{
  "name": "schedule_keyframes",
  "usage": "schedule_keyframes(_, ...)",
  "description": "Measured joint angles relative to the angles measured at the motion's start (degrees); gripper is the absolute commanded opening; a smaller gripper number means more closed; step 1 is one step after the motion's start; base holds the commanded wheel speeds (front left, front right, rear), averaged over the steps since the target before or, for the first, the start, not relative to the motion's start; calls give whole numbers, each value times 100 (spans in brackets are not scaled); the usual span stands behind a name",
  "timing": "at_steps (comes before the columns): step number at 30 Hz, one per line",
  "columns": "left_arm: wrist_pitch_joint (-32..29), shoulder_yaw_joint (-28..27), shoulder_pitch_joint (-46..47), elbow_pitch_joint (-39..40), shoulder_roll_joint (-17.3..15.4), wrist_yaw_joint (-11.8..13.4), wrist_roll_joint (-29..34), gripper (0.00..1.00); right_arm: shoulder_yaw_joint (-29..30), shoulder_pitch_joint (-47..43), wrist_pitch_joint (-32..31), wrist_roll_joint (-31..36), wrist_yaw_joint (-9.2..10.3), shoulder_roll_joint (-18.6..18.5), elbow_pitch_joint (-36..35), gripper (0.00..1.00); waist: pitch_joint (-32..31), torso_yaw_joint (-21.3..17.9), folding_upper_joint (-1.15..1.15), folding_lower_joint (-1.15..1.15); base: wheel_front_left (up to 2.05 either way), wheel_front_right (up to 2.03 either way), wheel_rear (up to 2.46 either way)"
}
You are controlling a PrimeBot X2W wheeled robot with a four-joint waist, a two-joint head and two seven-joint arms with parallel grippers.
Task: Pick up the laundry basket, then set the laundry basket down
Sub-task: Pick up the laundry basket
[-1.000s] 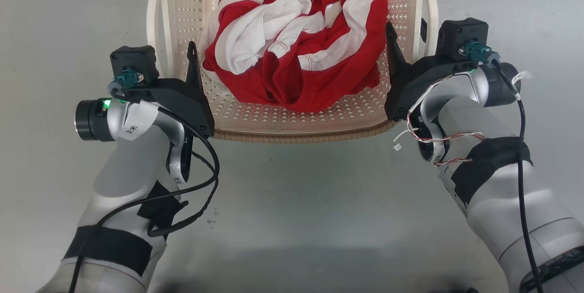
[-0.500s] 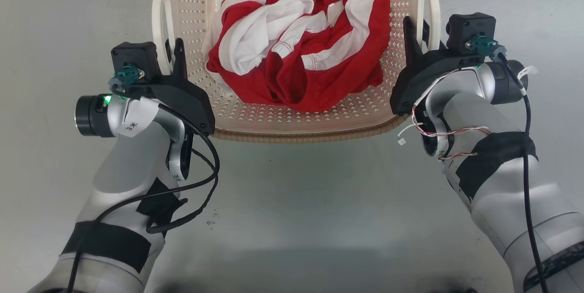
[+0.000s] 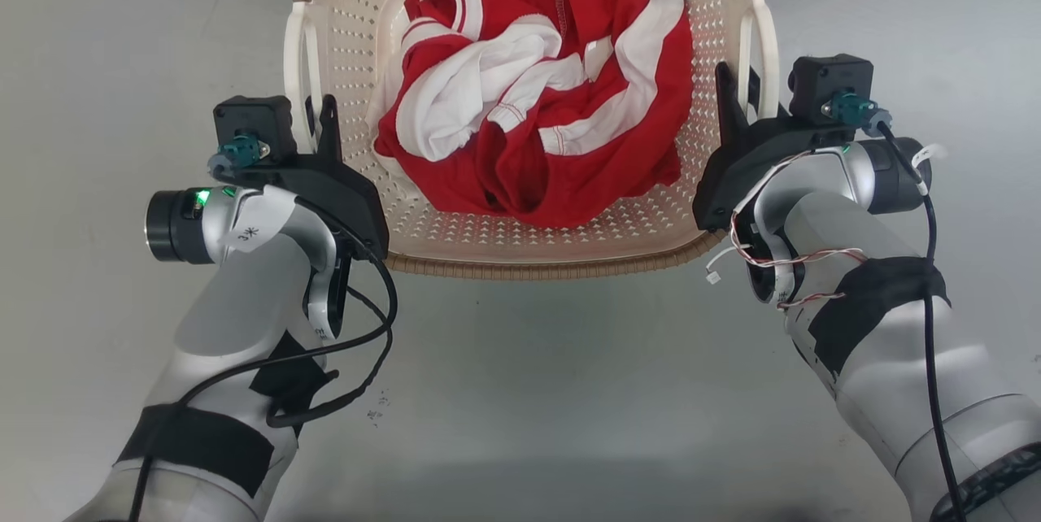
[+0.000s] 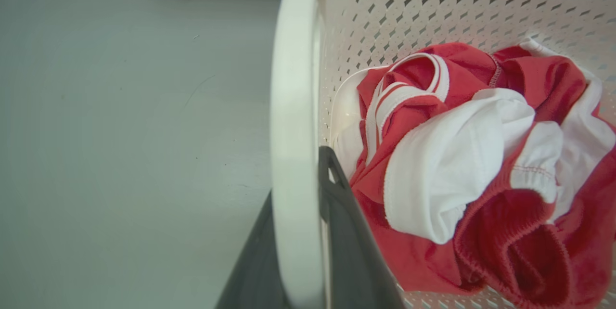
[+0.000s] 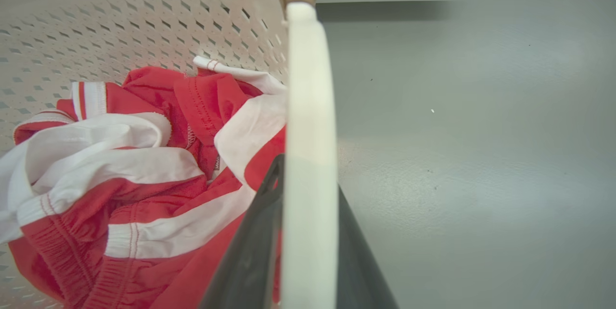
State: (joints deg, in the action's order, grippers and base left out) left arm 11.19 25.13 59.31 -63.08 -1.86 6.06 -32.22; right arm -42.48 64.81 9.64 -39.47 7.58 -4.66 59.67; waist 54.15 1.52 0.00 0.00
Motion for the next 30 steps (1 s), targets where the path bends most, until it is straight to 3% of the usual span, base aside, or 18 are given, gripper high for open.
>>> schedule_keyframes(30,33,856,-1456,-135,-24,24,-779,0,-884,-1524,54,-875,25,-3,-32,0,-1652,-33,0,-1,0,0,0)
